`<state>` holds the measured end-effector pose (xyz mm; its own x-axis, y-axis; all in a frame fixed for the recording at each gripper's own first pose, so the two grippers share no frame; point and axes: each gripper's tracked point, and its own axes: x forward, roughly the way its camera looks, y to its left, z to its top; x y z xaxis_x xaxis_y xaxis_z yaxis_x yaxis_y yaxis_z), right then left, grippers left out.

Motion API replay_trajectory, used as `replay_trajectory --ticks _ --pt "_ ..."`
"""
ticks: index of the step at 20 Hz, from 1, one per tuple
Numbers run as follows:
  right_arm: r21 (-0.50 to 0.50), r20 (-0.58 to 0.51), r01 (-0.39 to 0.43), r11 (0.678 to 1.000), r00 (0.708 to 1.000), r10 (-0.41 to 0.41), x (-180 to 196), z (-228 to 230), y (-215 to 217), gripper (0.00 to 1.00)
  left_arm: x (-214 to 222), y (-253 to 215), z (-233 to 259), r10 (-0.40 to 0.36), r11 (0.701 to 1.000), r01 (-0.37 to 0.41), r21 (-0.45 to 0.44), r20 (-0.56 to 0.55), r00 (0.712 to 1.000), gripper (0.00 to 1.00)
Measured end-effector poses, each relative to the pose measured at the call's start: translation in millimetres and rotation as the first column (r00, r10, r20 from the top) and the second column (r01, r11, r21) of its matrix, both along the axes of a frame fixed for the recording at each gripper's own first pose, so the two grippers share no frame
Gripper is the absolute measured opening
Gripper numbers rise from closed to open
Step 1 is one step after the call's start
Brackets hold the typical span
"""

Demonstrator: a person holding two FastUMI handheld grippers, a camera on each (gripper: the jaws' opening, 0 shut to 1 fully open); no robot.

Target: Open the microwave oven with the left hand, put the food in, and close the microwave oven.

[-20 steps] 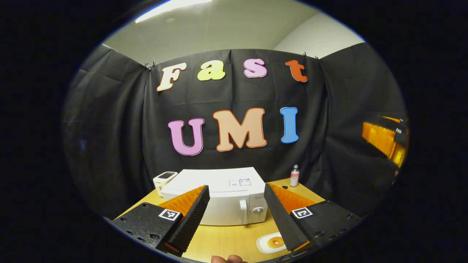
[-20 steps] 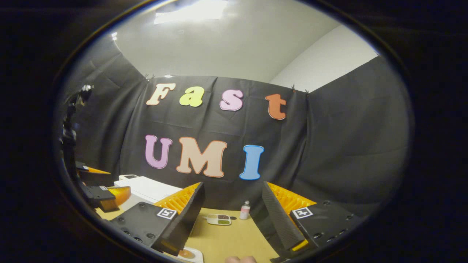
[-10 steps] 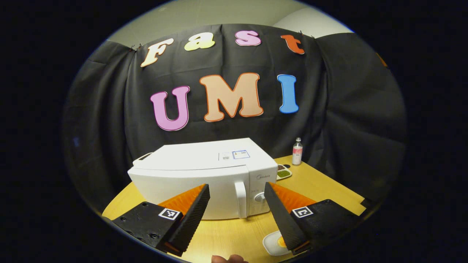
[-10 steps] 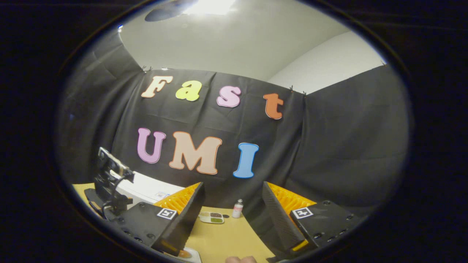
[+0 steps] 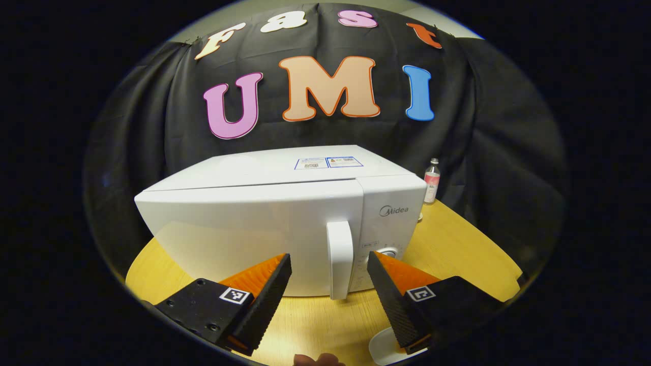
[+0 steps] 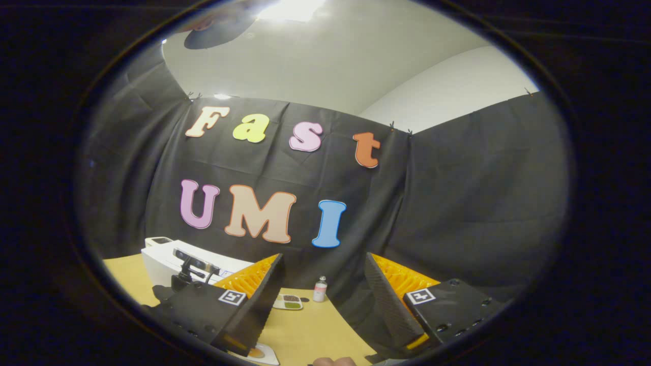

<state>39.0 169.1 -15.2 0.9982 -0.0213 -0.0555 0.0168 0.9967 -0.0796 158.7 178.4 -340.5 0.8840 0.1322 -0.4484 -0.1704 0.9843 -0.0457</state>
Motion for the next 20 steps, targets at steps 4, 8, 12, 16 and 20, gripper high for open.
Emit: replay_trajectory --ticks 4,8,12,16,20 --pt "-0.013 -0.014 0.009 1.000 1.000 -0.010 -2 -6 -4 0.98 8 0 -10 0.003 1.000 -0.003 0.001 -0.020 1.000 0.95" --pt "-0.015 -0.008 0.007 1.000 1.000 -0.007 2 -5 -6 0.98 12 -3 -11 -0.003 1.000 0.003 0.000 -0.017 1.000 0.88" --pt "-0.004 -0.017 0.006 1.000 1.000 -0.006 5 -10 -9 0.96 12 -15 -12 -0.054 0.998 0.054 0.014 -0.023 0.998 0.26" --pt "-0.006 -0.009 0.007 1.000 1.000 -0.007 5 -7 -13 0.96 13 -16 -13 -0.049 0.999 0.049 -0.009 -0.002 0.999 0.13" --pt "0.014 -0.024 0.004 1.000 1.000 -0.004 7 -13 -13 0.98 13 -16 -13 -0.046 0.999 0.046 -0.005 -0.004 0.999 0.05"
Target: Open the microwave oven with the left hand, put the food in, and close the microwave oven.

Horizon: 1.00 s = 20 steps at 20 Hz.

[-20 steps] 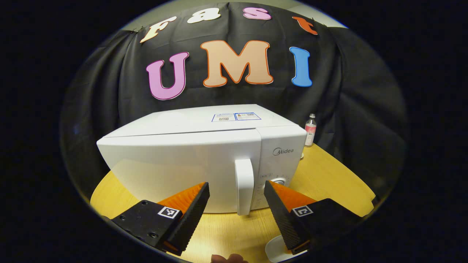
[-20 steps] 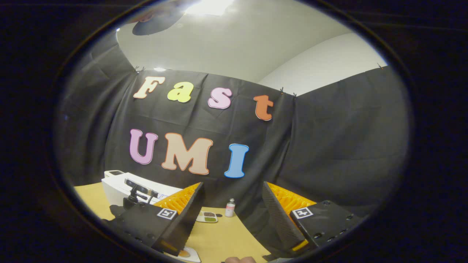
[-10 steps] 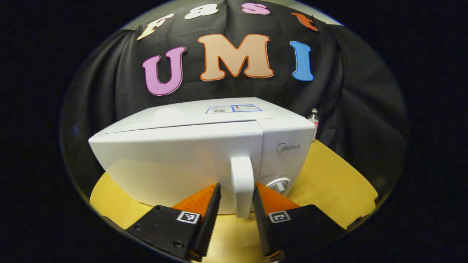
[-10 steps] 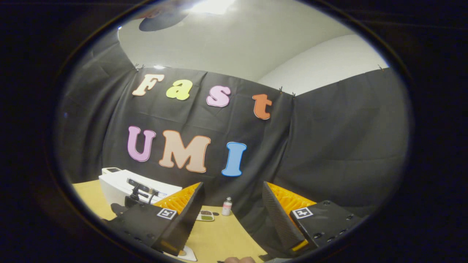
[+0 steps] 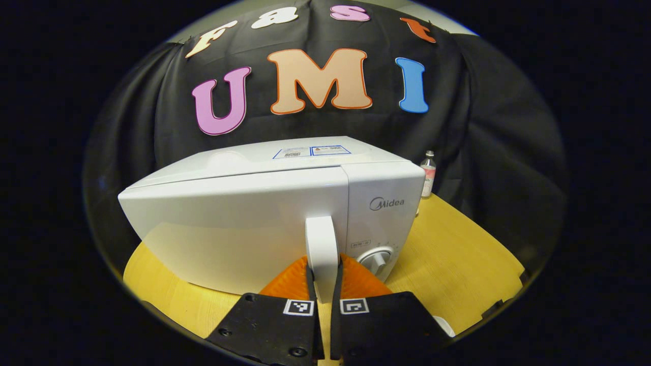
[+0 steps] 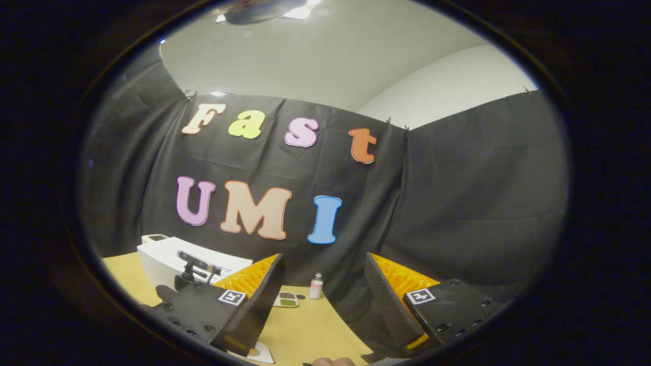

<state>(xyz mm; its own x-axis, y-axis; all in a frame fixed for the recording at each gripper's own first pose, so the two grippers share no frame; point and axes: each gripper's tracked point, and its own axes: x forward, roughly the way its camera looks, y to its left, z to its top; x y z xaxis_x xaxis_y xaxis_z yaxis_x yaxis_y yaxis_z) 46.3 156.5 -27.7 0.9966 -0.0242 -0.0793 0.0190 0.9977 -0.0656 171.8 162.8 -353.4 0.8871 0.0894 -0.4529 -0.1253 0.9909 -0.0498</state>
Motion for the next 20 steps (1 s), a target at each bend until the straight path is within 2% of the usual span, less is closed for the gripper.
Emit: replay_trajectory --ticks 10,12,13,15,18,20 --pt "0.004 -0.015 -0.035 0.999 0.999 0.035 -7 -5 5 0.98 -6 -1 1 -0.032 0.999 0.031 -0.019 -0.028 0.999 0.02" --pt "-0.002 -0.005 -0.035 0.999 0.999 0.035 -7 -2 3 0.96 -27 -3 1 -0.017 0.999 0.016 -0.031 -0.027 0.999 0.02" --pt "-0.003 0.000 -0.033 0.999 0.999 0.033 -7 -1 2 0.96 -39 -3 8 -0.028 1.000 0.028 -0.008 0.008 1.000 0.02" --pt "0.014 -0.002 -0.042 0.999 0.999 0.042 -6 -3 4 0.96 -67 -3 7 -0.049 0.999 0.049 0.012 0.009 0.999 0.02" --pt "0.042 -0.010 -0.073 0.996 0.997 0.074 -5 -9 14 0.97 -100 0 7 -0.064 0.997 0.063 -0.049 -0.015 0.998 0.02" --pt "0.039 0.003 -0.096 0.995 0.995 0.095 -5 -7 22 0.96 -121 5 8 -0.071 0.996 0.069 -0.056 -0.023 0.997 0.02"
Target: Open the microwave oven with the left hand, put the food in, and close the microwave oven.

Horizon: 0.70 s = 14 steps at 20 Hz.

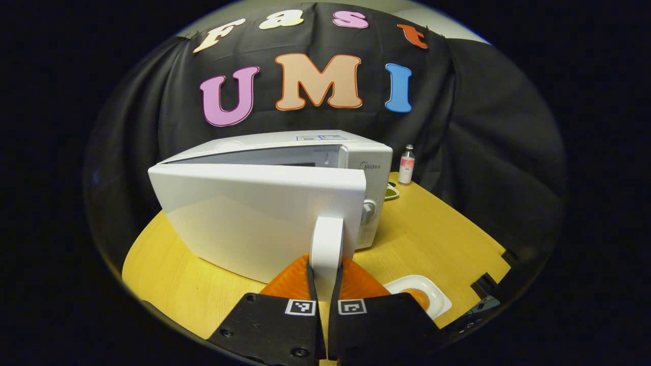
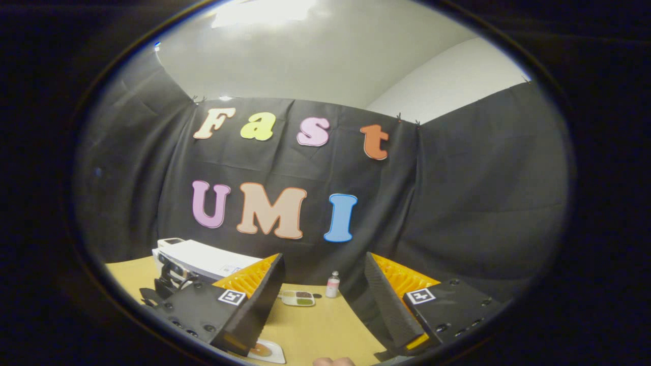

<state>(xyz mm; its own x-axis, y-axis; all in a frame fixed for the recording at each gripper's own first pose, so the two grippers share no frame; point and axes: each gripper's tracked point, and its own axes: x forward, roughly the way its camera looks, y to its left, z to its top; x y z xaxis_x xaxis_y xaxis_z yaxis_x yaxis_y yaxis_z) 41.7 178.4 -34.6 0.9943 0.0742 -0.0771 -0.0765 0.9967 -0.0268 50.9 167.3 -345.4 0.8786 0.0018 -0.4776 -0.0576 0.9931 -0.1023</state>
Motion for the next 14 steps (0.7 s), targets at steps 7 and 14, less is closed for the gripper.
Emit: replay_trajectory --ticks 7,14 --pt "0.041 -0.016 -0.072 0.997 0.997 0.072 0 -17 36 0.97 -77 35 3 0.070 0.997 -0.070 0.020 -0.016 0.997 0.02" --pt "0.063 -0.034 -0.121 0.991 0.992 0.123 6 -49 95 0.97 -160 115 0 0.229 0.967 -0.225 0.120 -0.029 0.973 0.01"
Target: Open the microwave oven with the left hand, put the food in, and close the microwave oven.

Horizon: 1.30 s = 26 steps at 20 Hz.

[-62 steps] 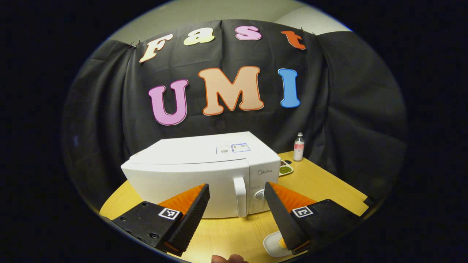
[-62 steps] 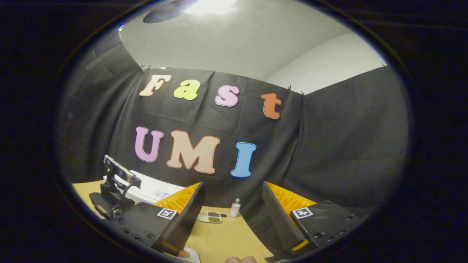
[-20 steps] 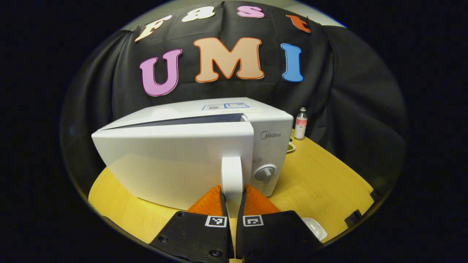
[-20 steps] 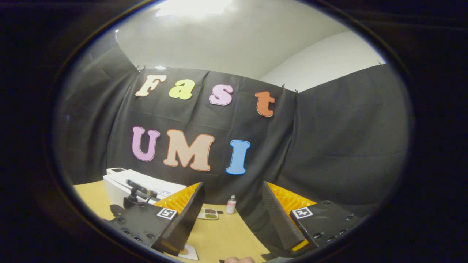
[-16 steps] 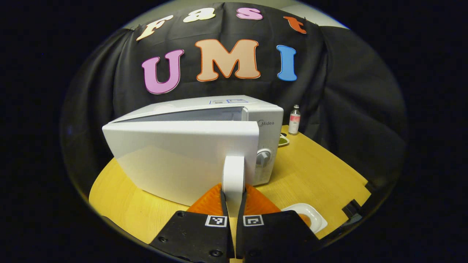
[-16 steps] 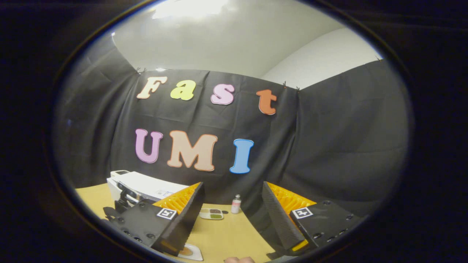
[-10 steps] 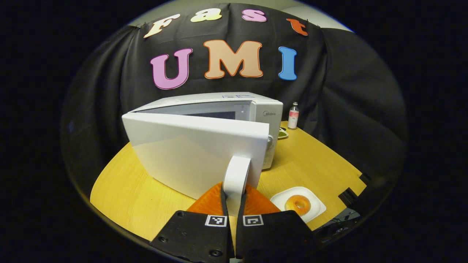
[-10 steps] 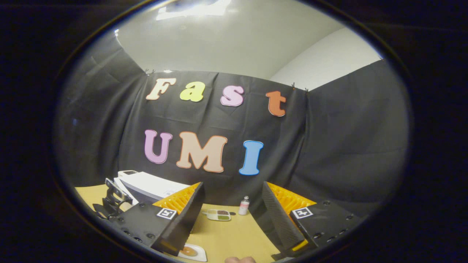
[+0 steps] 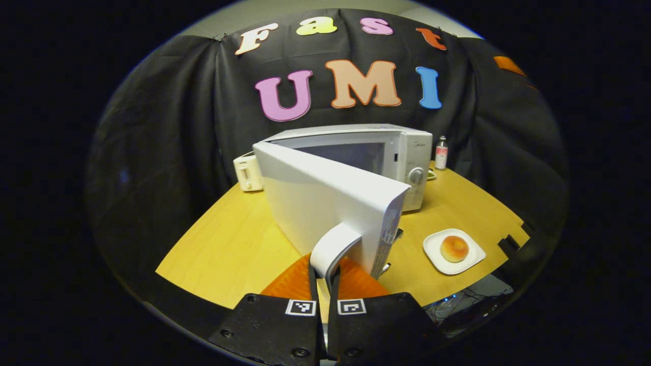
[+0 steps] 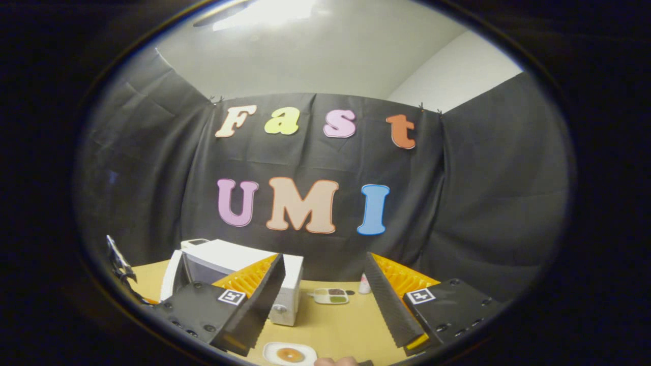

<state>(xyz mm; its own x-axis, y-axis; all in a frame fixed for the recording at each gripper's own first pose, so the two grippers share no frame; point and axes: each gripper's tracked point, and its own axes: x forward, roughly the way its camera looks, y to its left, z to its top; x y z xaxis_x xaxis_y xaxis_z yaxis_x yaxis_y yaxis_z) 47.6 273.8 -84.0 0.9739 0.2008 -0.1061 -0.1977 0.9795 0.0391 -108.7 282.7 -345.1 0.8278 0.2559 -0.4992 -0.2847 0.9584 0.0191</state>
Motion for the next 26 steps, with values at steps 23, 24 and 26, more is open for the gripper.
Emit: replay_trajectory --ticks 23,24,26 --pt "-0.150 -0.702 -0.234 0.961 0.709 0.063 -73 -379 73 0.99 -54 86 -6 0.104 0.973 -0.101 -0.208 0.005 0.995 0.17" --pt "-0.143 -0.721 -0.239 0.960 0.690 0.064 -76 -388 73 0.99 -53 84 -9 0.096 0.974 -0.095 -0.208 -0.005 0.995 0.27" --pt "-0.147 -0.748 -0.249 0.957 0.661 0.057 -79 -403 72 0.99 -56 86 -10 0.087 0.979 -0.090 -0.182 -0.024 0.996 0.43"
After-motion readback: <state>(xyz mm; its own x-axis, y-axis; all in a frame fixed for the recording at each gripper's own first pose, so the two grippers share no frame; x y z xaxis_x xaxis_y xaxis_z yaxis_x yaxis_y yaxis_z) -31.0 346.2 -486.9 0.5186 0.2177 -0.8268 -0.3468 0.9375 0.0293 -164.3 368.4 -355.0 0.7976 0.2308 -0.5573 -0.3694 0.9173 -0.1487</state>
